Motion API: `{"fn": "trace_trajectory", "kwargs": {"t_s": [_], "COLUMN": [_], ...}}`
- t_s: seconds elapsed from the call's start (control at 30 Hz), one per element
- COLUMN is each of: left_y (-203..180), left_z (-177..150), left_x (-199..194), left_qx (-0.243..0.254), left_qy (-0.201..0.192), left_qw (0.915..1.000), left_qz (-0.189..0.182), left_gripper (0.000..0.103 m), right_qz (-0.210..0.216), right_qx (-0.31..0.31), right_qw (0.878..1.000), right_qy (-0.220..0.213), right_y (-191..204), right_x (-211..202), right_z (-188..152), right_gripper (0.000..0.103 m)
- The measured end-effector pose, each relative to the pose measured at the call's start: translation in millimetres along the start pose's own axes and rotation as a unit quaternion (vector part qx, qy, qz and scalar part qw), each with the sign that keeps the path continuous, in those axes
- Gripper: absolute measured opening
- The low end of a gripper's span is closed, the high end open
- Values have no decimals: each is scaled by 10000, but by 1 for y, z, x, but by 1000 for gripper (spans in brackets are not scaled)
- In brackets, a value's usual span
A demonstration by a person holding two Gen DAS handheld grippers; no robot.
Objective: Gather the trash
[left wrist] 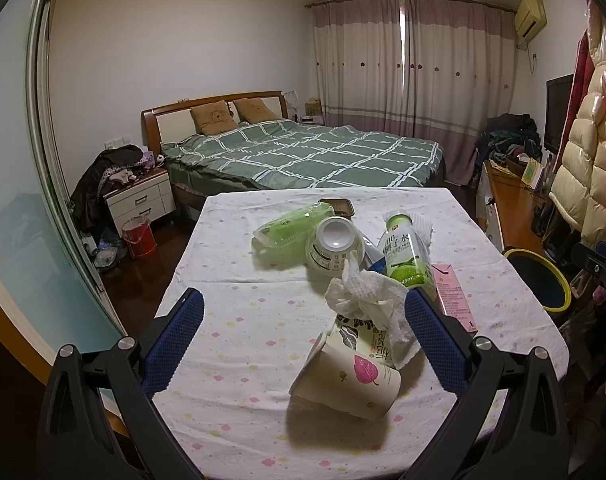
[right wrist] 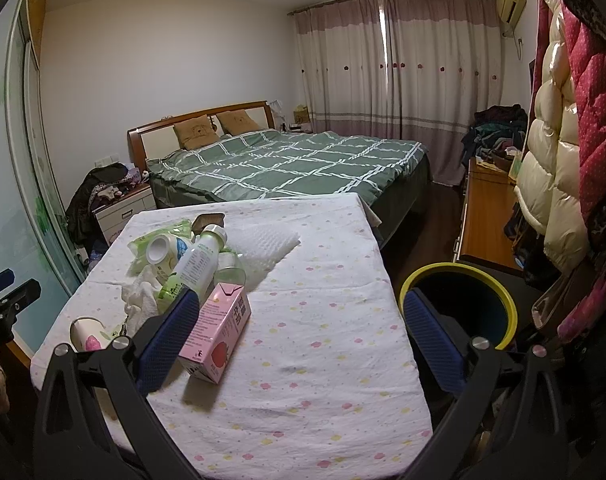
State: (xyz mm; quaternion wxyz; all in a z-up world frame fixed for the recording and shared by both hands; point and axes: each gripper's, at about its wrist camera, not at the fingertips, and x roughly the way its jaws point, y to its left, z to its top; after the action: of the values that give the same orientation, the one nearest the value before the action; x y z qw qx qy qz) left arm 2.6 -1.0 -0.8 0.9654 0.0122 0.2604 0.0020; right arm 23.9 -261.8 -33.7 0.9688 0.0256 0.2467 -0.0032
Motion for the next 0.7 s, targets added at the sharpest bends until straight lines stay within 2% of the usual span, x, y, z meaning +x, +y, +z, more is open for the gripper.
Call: {"fn": "trace_trajectory", "kwargs": {"t_s": [0.7], "left_y": [-1], "left_z": [-1], "left_x": [1], "left_qx": [12], "left_qy": [15], "left_qw": [10000], "left_qz": [8], "left_gripper": [99], "right_qz": [5], "right_qx": [37], "right_qw": [10000], "right_qy": [53], "right_y": [0], "right_x": [4], "right_z": [-4], "right_gripper": [97]}}
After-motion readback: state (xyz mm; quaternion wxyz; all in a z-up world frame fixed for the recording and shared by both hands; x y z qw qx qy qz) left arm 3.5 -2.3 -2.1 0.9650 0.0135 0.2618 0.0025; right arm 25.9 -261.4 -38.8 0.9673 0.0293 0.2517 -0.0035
